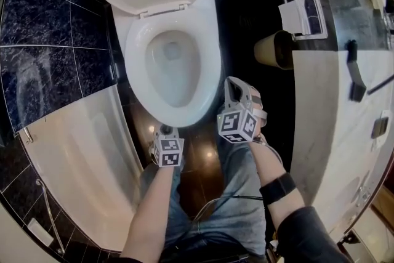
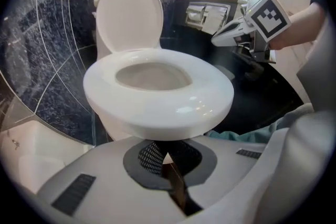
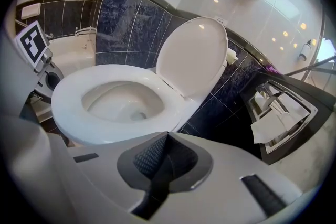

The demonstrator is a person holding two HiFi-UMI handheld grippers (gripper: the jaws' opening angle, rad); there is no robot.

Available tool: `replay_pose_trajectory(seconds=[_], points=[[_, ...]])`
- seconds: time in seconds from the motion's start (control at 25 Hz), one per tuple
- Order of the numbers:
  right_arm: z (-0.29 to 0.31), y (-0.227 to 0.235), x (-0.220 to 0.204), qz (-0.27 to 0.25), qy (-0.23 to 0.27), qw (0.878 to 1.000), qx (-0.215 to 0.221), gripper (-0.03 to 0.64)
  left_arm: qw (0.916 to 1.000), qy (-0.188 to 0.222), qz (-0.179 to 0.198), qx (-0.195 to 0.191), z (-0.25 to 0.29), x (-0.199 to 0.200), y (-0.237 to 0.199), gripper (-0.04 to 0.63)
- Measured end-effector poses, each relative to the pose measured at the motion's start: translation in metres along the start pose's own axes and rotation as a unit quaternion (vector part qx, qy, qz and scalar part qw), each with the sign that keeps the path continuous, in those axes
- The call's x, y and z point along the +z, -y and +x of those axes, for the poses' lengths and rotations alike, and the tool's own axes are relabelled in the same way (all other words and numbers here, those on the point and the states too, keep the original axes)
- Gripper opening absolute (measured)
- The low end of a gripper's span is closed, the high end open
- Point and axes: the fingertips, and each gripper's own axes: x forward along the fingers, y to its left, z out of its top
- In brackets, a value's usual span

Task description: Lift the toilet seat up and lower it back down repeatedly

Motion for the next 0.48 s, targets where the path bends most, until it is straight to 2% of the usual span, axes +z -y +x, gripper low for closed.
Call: replay_pose_trajectory(seconds=[0.12, 0.32, 0.48], points=[[0.001, -0.003, -0.001, 0.005, -0.004, 1.000, -0.001, 0.017, 0.9995, -0.030, 0.006, -0.003, 0.004, -0.007, 0.000, 0.000], [0.002, -0.005, -0.001, 0.009, -0.004, 1.000, -0.001, 0.017, 0.9970, -0.077, -0.005, -0.006, 0.004, -0.023, 0.001, 0.000], [0.000, -0.004, 0.007, 0.009, -0.002, 1.000, -0.001, 0.017, 0.9968, -0.080, -0.001, -0.004, -0.004, -0.028, -0.005, 0.000]])
